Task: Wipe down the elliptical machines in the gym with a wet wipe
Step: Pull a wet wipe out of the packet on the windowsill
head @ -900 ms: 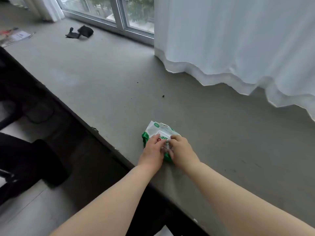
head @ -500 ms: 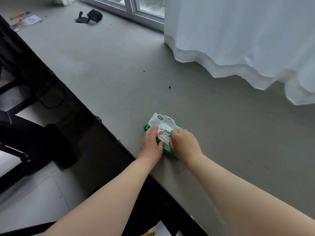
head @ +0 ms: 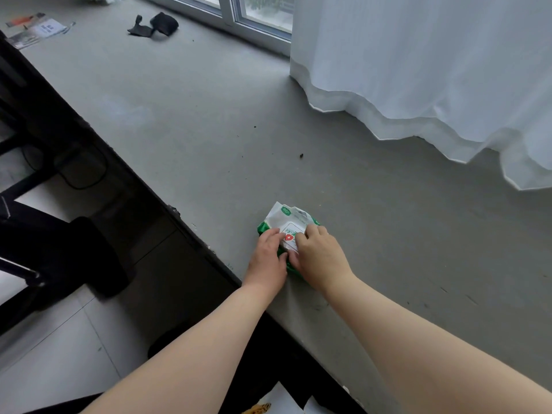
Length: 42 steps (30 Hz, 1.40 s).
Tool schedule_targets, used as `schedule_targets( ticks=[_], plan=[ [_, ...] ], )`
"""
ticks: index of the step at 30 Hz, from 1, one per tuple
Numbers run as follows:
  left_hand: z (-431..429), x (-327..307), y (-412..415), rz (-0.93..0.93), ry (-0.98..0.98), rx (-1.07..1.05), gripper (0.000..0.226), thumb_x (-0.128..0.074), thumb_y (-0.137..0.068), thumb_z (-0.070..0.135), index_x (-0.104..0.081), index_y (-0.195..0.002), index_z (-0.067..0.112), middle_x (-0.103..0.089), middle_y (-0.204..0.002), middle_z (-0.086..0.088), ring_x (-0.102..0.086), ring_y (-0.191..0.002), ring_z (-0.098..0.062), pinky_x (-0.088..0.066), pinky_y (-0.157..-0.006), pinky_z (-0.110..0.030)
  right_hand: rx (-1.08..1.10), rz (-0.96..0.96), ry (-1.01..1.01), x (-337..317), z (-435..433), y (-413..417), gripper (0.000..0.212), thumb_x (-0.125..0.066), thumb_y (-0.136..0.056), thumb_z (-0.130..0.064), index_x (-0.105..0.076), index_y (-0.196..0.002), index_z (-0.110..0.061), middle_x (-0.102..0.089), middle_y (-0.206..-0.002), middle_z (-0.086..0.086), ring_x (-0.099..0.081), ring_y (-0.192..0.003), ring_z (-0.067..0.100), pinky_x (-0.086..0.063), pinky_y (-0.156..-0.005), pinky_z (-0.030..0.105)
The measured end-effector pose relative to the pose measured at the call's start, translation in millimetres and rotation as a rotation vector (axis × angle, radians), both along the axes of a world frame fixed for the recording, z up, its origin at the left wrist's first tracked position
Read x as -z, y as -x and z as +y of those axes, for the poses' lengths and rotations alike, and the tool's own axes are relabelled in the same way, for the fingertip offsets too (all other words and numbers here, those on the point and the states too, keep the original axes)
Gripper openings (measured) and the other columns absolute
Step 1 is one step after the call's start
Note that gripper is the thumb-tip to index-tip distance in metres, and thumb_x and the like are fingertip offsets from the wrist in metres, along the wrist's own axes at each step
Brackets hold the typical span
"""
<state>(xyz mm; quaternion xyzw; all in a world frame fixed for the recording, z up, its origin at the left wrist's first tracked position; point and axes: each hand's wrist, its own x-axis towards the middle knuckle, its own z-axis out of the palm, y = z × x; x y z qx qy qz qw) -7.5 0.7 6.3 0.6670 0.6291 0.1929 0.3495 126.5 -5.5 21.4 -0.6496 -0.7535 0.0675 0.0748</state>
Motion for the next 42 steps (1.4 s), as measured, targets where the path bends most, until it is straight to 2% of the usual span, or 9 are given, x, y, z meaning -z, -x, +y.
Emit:
schedule_targets(
  ticks=[7, 11, 17, 20, 23, 28, 36, 39, 42],
  plan=[
    [2, -3, 5, -0.088, 0.027, -0.028, 0.056, -0.058, -0.102, 0.022, -0.039, -0.155, 0.023, -0.044, -0.152, -0.001, -0.047, -0.136, -0.018, -0.038, -0.108, -0.025, 0.025, 0.124, -0.057, 1, 2, -3, 0.034, -0.088, -0.069, -0.019, -0.059, -0.059, -0.005, -0.055, -0.064, 0.013, -0.057, -0.057, 0.034, -0.030, -0.047, 0.027],
    [3, -3, 5, -0.070, -0.006, 0.001, 0.049, -0.055, -0.104, 0.023, -0.043, -0.151, 0.021, -0.047, -0.148, 0.000, -0.048, -0.134, -0.018, -0.037, -0.102, -0.022, 0.081, 0.232, -0.035, 0, 5, -11, 0.031, -0.059, -0.099, -0.025, -0.064, -0.079, -0.001, -0.061, -0.086, 0.019, -0.060, -0.081, 0.040, -0.043, -0.060, 0.040],
    [6, -2, 0, 0.035, -0.067, 0.050, 0.042, -0.058, -0.103, 0.019, -0.055, -0.144, 0.009, -0.042, -0.151, -0.006, -0.038, -0.141, -0.020, -0.027, -0.111, -0.019, 0.339, 0.493, 0.100, -19, 10, -19, 0.023, -0.037, -0.109, -0.026, -0.048, -0.124, -0.013, -0.065, -0.106, 0.012, -0.060, -0.093, 0.036, -0.046, -0.071, 0.040],
    [9, -2, -4, 0.128, -0.142, 0.108, 0.039, -0.062, -0.100, 0.017, -0.060, -0.139, 0.015, -0.044, -0.150, -0.006, -0.038, -0.139, -0.023, -0.038, -0.115, -0.039, 0.394, 0.555, 0.123, -22, 12, -19, 0.015, -0.039, -0.108, -0.022, -0.047, -0.116, -0.013, -0.066, -0.103, 0.013, -0.060, -0.087, 0.033, -0.052, -0.073, 0.043],
    [12, -5, -9, 0.189, -0.185, 0.155, 0.047, -0.060, -0.099, 0.023, -0.052, -0.146, 0.024, -0.048, -0.147, 0.002, -0.040, -0.139, -0.018, -0.022, -0.118, -0.036, 0.388, 0.551, 0.136, -19, 12, -19, 0.012, -0.043, -0.106, -0.020, -0.050, -0.108, -0.011, -0.066, -0.103, 0.012, -0.060, -0.089, 0.033, -0.051, -0.073, 0.042],
    [16, -13, -20, -0.003, -0.060, -0.019, 0.054, -0.065, -0.094, 0.044, -0.049, -0.142, 0.025, -0.061, -0.126, 0.010, -0.050, -0.122, -0.011, -0.019, -0.110, -0.032, 0.375, 0.508, 0.156, -15, 14, -19, 0.004, -0.052, -0.102, -0.015, -0.055, -0.102, -0.013, -0.065, -0.105, 0.010, -0.057, -0.090, 0.028, -0.040, -0.069, 0.034],
    [21, -19, -23, -0.119, -0.038, -0.223, 0.009, -0.049, -0.102, 0.017, -0.054, -0.102, 0.023, -0.061, -0.101, 0.004, -0.052, -0.095, -0.019, -0.031, -0.109, -0.041, 0.373, 0.562, 0.130, -15, 9, -21, 0.020, -0.050, -0.102, -0.018, -0.058, -0.120, -0.015, -0.069, -0.110, 0.008, -0.061, -0.100, 0.031, -0.052, -0.080, 0.040],
    [17, -32, -20, -0.353, -0.047, -0.489, 0.011, -0.038, -0.102, 0.010, -0.047, -0.107, 0.014, -0.056, -0.093, 0.000, -0.056, -0.094, -0.032, -0.046, -0.085, -0.038, 0.351, 0.530, 0.127, -12, 7, -21, 0.025, -0.048, -0.104, -0.020, -0.056, -0.127, -0.019, -0.066, -0.113, 0.008, -0.060, -0.100, 0.033, -0.051, -0.082, 0.040],
    [17, -39, -14, -0.479, -0.056, -0.714, 0.018, -0.036, -0.104, 0.005, -0.046, -0.118, 0.003, -0.054, -0.100, -0.007, -0.055, -0.090, -0.030, -0.038, -0.070, -0.027, 0.220, 0.423, 0.096, -8, 0, -18, 0.027, -0.055, -0.101, -0.025, -0.059, -0.127, -0.019, -0.064, -0.121, 0.005, -0.062, -0.102, 0.032, -0.049, -0.081, 0.035]
  ],
)
